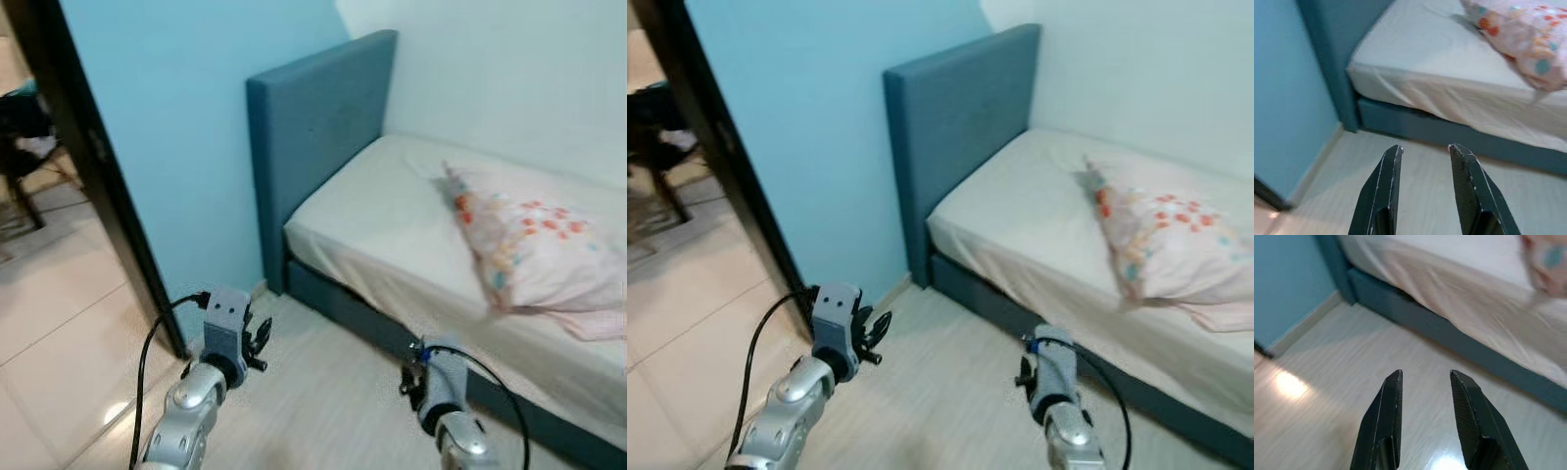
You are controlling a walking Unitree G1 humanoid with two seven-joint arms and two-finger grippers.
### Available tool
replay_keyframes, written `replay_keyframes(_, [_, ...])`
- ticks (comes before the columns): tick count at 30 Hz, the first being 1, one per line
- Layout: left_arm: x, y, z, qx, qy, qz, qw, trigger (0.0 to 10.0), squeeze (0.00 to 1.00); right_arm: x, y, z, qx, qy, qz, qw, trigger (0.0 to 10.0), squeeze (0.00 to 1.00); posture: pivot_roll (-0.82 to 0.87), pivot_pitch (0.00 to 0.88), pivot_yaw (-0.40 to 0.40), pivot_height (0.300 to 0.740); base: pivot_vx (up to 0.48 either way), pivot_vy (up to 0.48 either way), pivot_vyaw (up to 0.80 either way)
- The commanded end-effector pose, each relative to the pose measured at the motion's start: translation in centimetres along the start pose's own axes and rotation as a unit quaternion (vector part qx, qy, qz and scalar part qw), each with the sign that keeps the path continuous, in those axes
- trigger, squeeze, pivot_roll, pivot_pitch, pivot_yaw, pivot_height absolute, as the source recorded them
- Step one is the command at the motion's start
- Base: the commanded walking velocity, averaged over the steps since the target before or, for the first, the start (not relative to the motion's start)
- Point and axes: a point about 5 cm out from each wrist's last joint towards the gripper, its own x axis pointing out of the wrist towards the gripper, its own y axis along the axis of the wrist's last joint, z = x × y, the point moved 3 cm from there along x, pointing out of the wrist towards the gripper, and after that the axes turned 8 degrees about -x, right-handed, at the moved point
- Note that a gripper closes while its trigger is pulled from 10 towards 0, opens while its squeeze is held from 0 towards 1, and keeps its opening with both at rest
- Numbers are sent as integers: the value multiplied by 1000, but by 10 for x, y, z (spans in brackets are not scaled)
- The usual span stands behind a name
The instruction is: Clean up the room
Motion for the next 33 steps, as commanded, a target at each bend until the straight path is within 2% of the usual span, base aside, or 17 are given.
replay_keyframes(1, [-1,-2,1,-6,-3,-2,1000,10000,0,-2,-5,-4,8,4,-12,1000,10000,0,18,24,16,740,0,0,-800])
replay_keyframes(30, [0,2,4,-12,-14,12,1000,10000,0,-7,-2,1,13,-13,-6,1000,10000,0,8,0,24,740,0,0,-800])
replay_keyframes(33, [0,3,5,-14,-17,13,1000,10000,0,-7,2,1,5,-13,8,1000,10000,0,8,0,25,740,0,0,-642])
